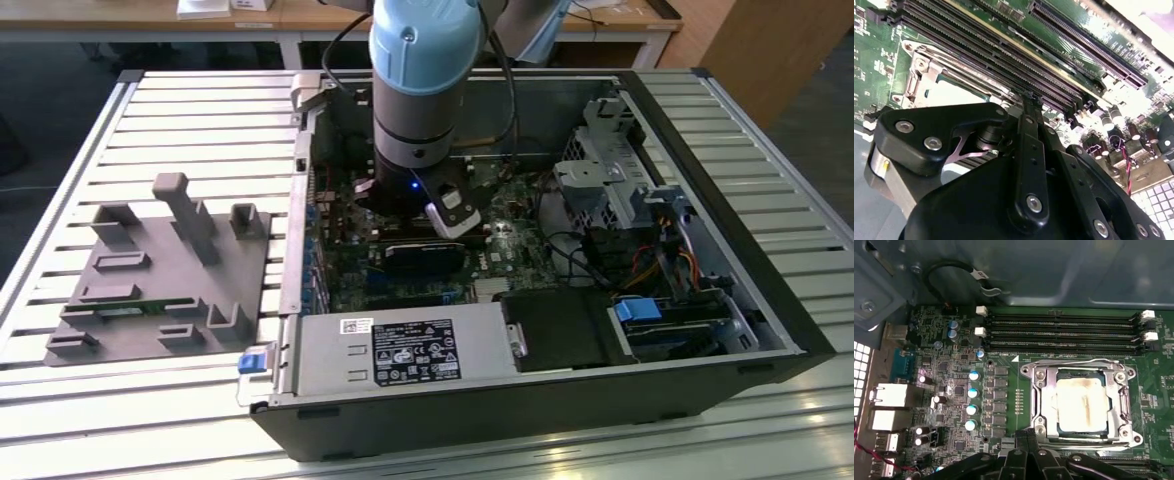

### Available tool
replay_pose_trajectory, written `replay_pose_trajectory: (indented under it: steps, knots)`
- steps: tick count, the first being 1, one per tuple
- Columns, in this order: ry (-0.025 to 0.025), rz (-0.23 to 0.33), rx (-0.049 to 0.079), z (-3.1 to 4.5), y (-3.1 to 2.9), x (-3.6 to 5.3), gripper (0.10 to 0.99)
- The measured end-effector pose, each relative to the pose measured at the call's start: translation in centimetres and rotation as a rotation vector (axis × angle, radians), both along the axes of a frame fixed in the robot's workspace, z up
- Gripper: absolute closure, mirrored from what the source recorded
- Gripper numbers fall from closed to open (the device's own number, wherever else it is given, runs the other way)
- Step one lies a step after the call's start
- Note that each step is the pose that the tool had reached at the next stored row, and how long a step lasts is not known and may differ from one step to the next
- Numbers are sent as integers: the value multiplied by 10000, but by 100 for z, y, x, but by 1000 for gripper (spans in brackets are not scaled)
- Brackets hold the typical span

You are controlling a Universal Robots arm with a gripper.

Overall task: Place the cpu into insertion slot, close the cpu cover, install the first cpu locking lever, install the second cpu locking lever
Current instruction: 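Install the second cpu locking lever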

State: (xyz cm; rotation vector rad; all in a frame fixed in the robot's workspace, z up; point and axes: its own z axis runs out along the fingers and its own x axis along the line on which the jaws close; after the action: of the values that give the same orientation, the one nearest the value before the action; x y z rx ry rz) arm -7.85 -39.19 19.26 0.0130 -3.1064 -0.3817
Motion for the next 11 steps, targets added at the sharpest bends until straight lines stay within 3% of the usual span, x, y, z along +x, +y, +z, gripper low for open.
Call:
replay_pose_trajectory:
  steps: [7, 11]
  knots:
    - [0, 1, 29, -16, 29, -3, 980]
    - [-5, 1, 46, 17, 30, -2, 980]
